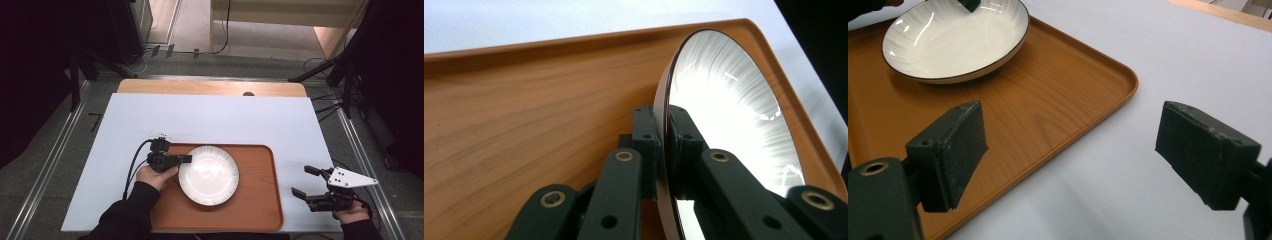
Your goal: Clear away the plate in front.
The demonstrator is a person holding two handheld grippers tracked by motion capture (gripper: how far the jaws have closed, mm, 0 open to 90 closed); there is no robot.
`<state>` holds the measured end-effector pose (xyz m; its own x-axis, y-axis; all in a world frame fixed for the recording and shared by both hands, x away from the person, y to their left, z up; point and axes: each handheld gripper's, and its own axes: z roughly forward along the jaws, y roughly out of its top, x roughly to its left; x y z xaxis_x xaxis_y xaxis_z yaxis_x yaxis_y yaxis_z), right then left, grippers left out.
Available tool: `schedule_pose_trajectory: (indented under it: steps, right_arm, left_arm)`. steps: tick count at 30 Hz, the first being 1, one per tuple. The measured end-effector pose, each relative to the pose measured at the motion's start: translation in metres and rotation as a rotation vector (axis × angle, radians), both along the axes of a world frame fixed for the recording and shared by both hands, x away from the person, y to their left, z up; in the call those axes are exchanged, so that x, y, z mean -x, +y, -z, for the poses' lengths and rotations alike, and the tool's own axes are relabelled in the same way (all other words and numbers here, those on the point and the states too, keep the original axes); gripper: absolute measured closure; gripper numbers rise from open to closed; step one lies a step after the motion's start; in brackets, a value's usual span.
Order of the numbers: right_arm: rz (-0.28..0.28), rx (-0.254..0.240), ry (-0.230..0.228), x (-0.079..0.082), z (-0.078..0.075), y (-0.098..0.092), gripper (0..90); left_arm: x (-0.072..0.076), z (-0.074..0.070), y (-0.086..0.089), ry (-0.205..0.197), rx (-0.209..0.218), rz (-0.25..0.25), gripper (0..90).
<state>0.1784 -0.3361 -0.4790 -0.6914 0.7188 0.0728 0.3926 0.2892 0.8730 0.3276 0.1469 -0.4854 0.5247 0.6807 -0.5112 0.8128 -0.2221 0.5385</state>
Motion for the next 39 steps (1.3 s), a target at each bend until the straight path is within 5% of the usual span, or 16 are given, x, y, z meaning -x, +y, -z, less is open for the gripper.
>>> schedule_pose_trajectory:
  steps: [12,26,39]
  right_arm:
    - [-0.003,0.003,0.005,0.0,0.0,0.001,13.6]
    - [-0.009,0.007,0.013,0.001,0.0,0.002,13.6]
    - [-0.008,0.009,0.017,0.002,0.001,0.003,13.6]
  left_arm:
    - [0.001,0.002,-0.004,-0.048,-0.106,0.047,81.0]
    - [0.001,0.003,-0.005,-0.074,-0.155,0.082,78.6]
    - [0.003,-0.007,-0.003,-0.096,-0.101,0.125,43.6]
